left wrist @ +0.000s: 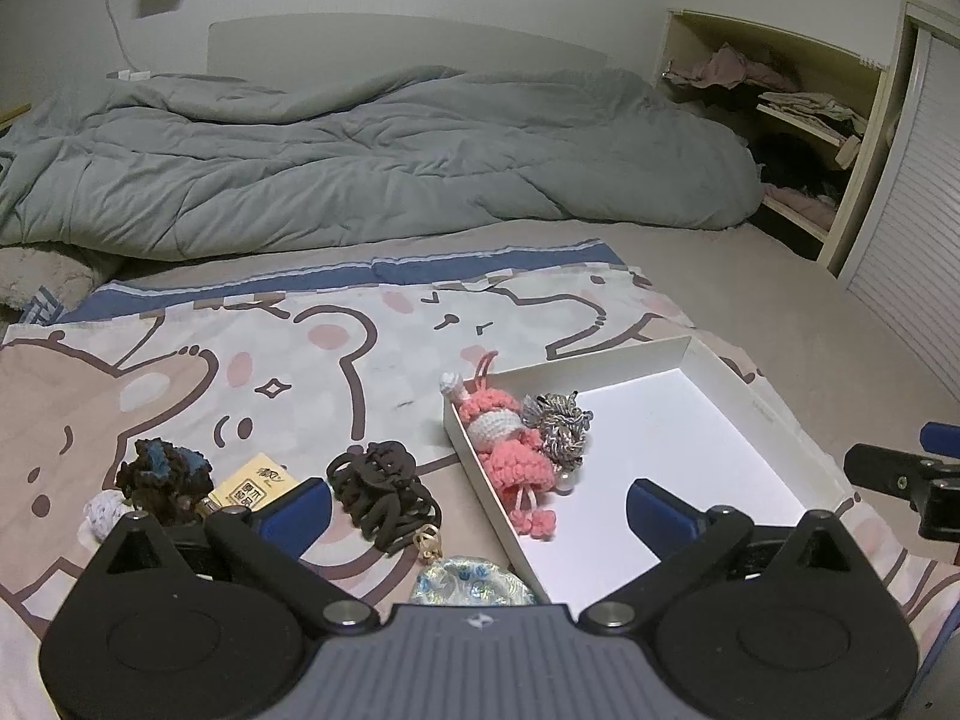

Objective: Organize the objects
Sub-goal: 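Withdraw both tools from the box back toward the remaining items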

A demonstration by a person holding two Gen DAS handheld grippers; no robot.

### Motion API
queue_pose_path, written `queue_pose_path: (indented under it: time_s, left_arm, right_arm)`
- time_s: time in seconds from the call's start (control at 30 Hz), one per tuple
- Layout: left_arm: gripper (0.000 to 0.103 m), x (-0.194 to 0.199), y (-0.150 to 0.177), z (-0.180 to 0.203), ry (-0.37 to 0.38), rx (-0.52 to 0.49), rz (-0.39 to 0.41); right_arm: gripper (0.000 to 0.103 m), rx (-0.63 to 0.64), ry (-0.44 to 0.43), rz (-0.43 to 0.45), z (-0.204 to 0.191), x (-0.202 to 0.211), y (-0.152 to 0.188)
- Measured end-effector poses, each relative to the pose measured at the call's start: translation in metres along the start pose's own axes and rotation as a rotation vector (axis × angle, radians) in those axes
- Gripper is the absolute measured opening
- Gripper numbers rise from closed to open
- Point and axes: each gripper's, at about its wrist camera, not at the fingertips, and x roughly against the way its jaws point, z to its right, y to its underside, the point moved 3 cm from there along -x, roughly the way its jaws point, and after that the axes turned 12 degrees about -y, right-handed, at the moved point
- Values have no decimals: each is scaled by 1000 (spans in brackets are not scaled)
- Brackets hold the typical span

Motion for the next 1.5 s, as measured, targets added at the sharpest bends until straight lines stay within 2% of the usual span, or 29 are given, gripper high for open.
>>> queue_pose_path:
  time_s: [0.8,1.17,1.5]
  left_arm:
    - [103,1,2,-15,-33,-1,22]
    - [103,2,5,-54,-91,13,24]
    - [103,5,7,-104,-151,59,29]
  right_arm:
    - [103,-23,-12,-11,-2,-9,3]
    - [103,-43,-45,-13,-17,-25,0]
    - [103,-41,-103,8,-49,-41,-7]
